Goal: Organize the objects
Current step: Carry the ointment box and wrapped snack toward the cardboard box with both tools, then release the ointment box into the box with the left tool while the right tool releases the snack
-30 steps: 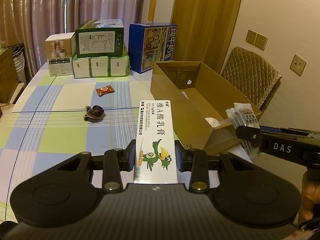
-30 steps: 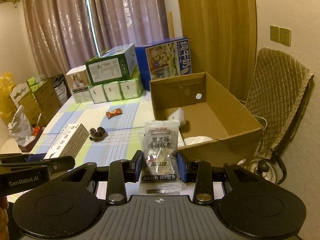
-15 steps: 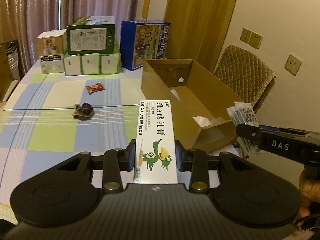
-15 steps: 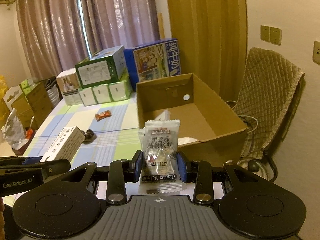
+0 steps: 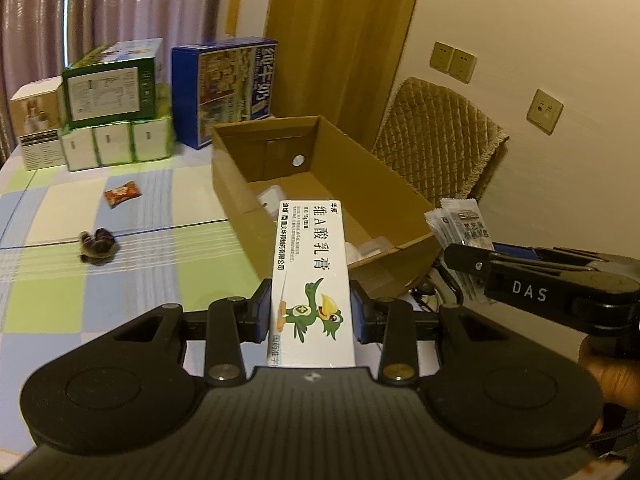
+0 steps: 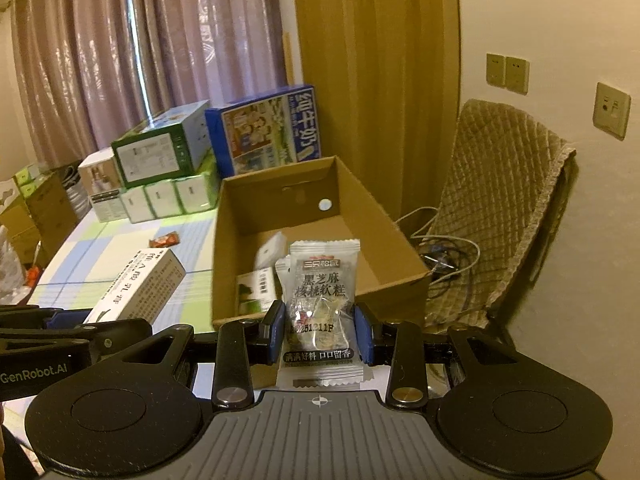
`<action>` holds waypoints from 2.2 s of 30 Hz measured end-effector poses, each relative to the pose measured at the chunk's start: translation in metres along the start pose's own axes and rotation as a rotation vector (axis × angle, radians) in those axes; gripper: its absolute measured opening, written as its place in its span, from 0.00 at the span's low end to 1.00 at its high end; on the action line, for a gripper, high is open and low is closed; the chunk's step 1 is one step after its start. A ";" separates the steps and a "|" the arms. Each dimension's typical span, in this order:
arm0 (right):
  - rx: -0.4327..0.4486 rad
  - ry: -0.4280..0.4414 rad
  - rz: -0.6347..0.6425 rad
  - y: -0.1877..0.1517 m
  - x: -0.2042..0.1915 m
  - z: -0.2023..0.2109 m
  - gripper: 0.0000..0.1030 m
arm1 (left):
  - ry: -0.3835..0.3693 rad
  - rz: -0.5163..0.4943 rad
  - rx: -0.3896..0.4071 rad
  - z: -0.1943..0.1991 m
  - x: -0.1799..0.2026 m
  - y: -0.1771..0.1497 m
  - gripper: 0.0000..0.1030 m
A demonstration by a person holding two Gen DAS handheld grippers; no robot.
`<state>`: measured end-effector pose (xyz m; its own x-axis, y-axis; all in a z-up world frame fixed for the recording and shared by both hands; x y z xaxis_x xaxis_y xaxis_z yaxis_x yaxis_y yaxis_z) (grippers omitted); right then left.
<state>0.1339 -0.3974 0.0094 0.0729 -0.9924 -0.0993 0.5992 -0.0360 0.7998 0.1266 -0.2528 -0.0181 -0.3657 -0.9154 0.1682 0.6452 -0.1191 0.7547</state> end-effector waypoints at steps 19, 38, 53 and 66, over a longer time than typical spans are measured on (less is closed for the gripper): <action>-0.010 0.018 0.004 0.025 0.026 -0.034 0.33 | 0.006 -0.023 -0.007 -0.040 0.015 0.035 0.32; -0.004 0.027 0.005 0.073 0.041 -0.091 0.33 | 0.021 0.021 -0.012 -0.104 0.000 0.090 0.32; -0.039 0.031 -0.026 0.061 0.049 -0.109 0.33 | 0.029 0.063 0.008 -0.117 -0.023 0.094 0.47; -0.014 0.071 -0.027 0.074 0.028 -0.112 0.33 | 0.087 0.102 -0.005 -0.091 -0.059 0.070 0.47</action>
<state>0.2694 -0.4142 -0.0009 0.1127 -0.9803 -0.1623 0.6130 -0.0600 0.7878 0.2542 -0.2422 -0.0325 -0.2388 -0.9528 0.1876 0.6792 -0.0258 0.7335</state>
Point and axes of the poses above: each gripper's, at about its wrist camera, not at the fingertips, and z roughly against the way its jaws point, x to its right, y to its top, the point moved 10 cm from there along -z, roughly the way its jaws point
